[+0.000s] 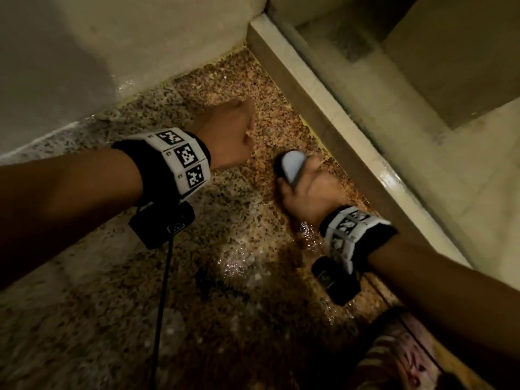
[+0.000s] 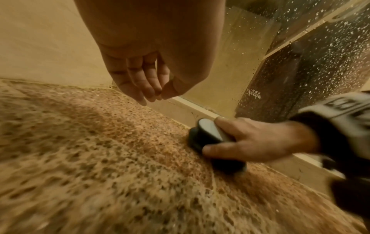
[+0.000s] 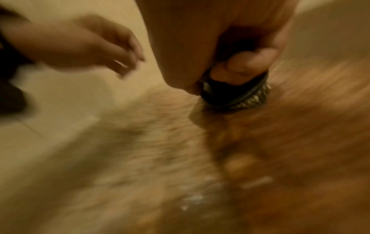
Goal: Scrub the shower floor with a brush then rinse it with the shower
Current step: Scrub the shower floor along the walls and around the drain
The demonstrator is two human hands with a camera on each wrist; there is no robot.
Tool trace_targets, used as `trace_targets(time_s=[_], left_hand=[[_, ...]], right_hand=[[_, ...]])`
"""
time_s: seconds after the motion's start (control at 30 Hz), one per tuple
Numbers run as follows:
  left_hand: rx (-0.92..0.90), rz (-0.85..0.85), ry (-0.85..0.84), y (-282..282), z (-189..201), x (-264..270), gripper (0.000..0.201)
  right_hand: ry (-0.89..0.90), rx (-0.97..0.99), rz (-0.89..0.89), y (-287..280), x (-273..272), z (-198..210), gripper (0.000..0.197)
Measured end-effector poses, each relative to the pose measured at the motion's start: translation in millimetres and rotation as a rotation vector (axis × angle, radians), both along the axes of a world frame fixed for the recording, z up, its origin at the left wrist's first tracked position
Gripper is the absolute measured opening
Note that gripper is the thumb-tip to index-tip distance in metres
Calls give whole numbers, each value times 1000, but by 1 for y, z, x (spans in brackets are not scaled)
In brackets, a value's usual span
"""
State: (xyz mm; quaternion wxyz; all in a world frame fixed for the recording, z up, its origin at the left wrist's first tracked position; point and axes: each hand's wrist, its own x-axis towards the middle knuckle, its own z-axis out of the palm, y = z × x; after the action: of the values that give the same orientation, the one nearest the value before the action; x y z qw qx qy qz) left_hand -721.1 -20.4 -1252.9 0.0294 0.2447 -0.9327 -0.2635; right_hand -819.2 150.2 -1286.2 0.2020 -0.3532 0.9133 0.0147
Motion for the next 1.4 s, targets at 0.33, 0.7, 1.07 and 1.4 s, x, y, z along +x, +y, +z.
trace_targets(time_s=[0.33,0.7,1.07,1.4], left_hand=[[-31,-49,-13,4,2,5,17],[-6,-90,-81,6,1,2,19],[-27,22,-41,-23,10,31,21],[-96,149,-74,-52,31,75,26]], right_hand=[[17,-42,-153,-5,-50,16,85],[-295,-67,223,-25,60,5,65],[-115,-173,-46,-35,74,-10,70],[-147,-196,268,-113,60,11,67]])
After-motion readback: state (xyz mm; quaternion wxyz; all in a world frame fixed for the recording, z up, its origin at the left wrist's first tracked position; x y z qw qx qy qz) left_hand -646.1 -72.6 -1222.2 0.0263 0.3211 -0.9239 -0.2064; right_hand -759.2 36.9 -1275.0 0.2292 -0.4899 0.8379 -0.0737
